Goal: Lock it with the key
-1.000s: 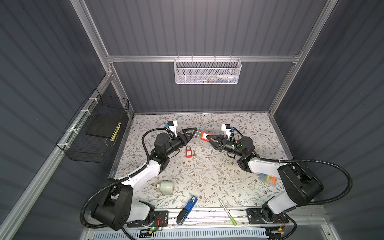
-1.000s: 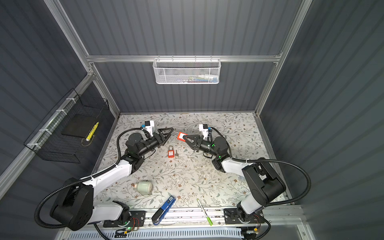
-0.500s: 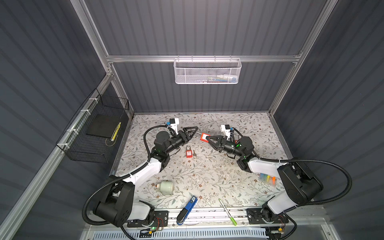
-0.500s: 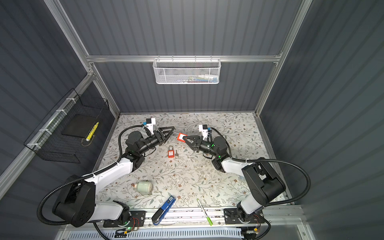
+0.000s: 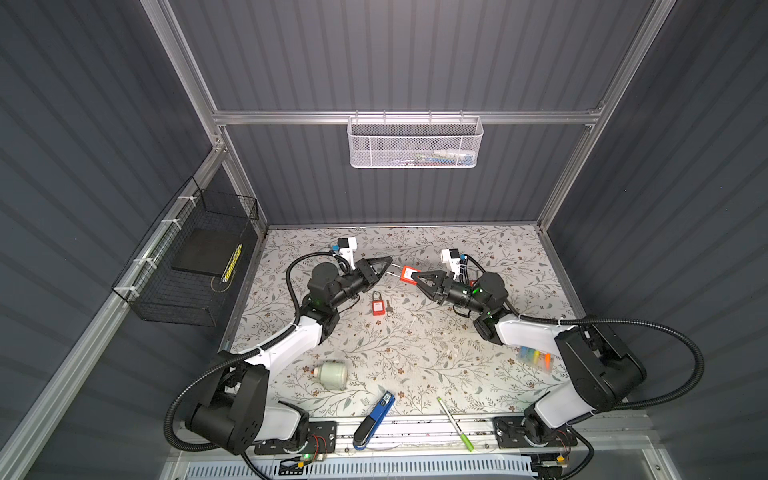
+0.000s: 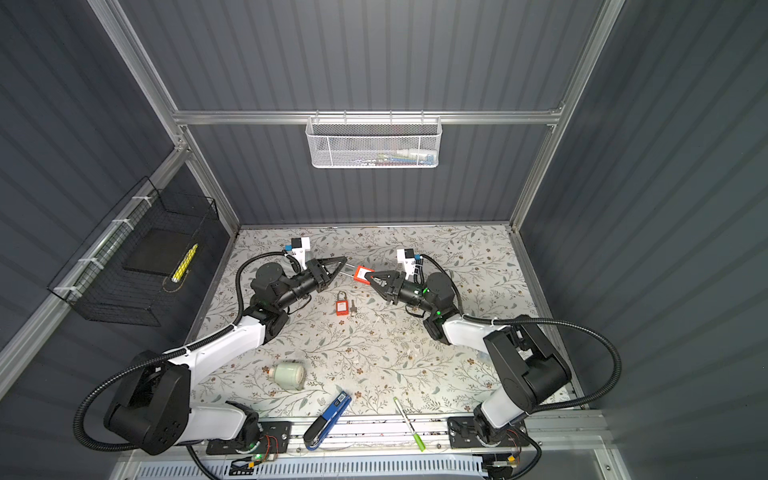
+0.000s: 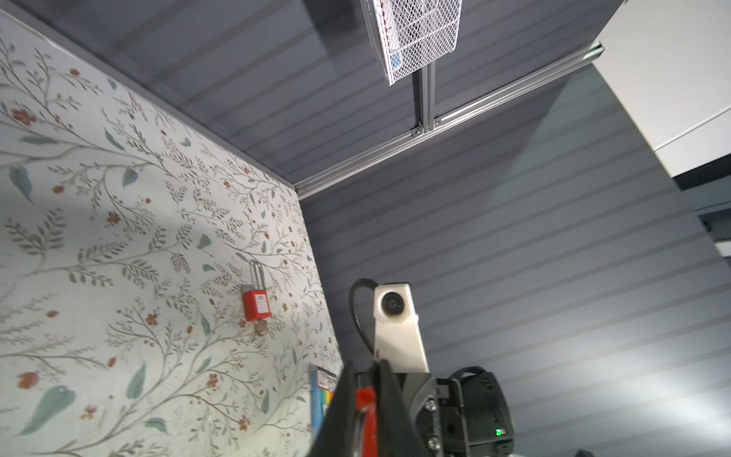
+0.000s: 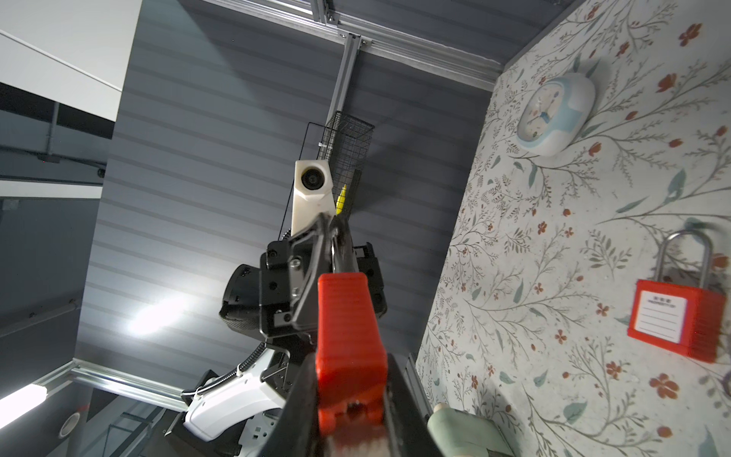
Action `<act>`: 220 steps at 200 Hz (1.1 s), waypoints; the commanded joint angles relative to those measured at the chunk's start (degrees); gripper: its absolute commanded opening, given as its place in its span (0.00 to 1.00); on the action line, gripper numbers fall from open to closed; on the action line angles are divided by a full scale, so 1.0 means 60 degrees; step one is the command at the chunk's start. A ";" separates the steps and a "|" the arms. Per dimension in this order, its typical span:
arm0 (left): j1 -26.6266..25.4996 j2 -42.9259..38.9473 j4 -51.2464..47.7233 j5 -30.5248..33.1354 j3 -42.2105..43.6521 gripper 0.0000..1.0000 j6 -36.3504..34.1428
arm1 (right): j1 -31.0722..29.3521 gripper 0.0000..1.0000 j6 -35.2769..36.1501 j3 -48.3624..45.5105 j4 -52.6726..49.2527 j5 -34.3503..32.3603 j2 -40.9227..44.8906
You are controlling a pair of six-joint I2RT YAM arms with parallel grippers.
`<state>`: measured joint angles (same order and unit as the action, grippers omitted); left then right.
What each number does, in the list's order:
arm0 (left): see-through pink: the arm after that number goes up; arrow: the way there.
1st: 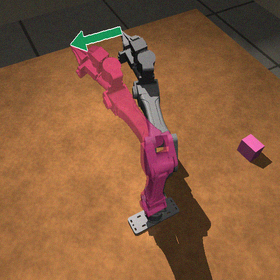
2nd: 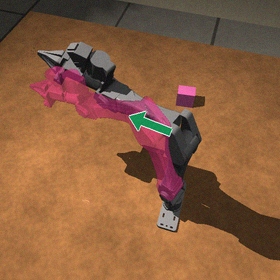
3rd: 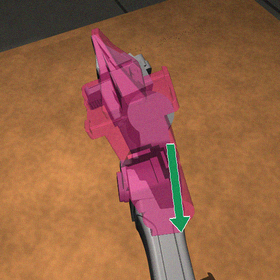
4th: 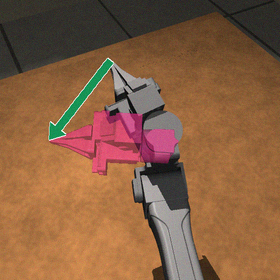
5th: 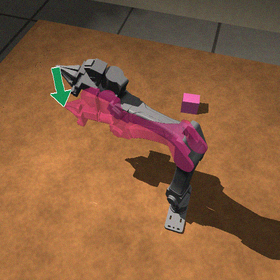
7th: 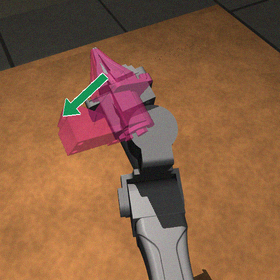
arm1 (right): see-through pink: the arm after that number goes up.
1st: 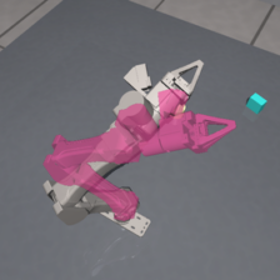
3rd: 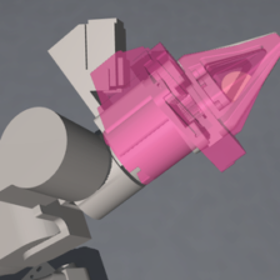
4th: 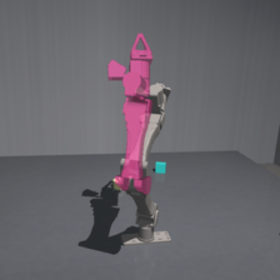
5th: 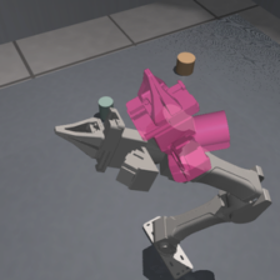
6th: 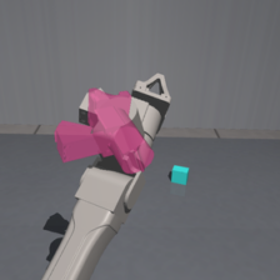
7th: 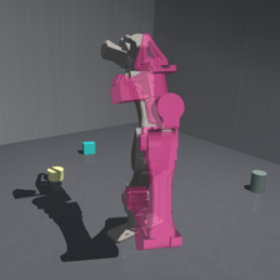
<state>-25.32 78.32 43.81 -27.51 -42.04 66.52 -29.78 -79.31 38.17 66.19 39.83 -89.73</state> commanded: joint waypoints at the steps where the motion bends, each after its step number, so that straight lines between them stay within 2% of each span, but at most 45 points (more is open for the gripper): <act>1: -0.0013 -0.0179 0.0336 -0.0150 -0.0005 0.00 -0.0116 | -0.0014 0.04 -0.0009 0.0255 0.0396 0.0185 -0.0059; 46: -0.0099 -0.0076 0.0341 -0.0268 -0.0078 0.00 -0.0100 | -0.0054 0.04 -0.0043 0.0462 0.0474 0.0343 -0.0231; 92: -0.0595 0.0256 0.0432 -0.0230 -0.0198 0.00 -0.0131 | -0.0140 0.03 -0.0119 0.0840 0.0537 0.0446 -0.0467; 144: -0.0614 0.0194 0.0360 -0.0225 -0.0187 0.00 -0.0167 | -0.0149 0.02 -0.0136 0.0869 0.0617 0.0336 -0.0446; 157: -0.0614 0.0101 0.0312 -0.0159 -0.0142 0.09 -0.0229 | -0.0131 0.02 -0.0058 0.0782 0.0528 0.0269 -0.0385; 167: -0.0614 0.0071 0.0251 -0.0172 -0.0194 0.22 -0.0246 | -0.0120 0.02 -0.0055 0.0682 0.0522 0.0213 -0.0353; 176: -0.0614 0.0093 0.0228 -0.0245 -0.0235 0.28 -0.0274 | -0.0106 0.02 -0.0061 0.0627 0.0527 0.0213 -0.0352; 199: -0.0608 0.0209 0.0411 -0.0359 -0.0278 0.37 -0.0175 | -0.0119 0.02 -0.0125 0.0618 0.0569 0.0270 -0.0366; 220: -0.0642 0.0361 0.0617 -0.0410 -0.0282 0.41 -0.0058 | -0.0110 0.02 -0.0141 0.0723 0.0560 0.0311 -0.0418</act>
<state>-28.99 79.24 45.65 -28.16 -42.15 66.26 -30.22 -80.38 41.54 67.40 41.63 -92.42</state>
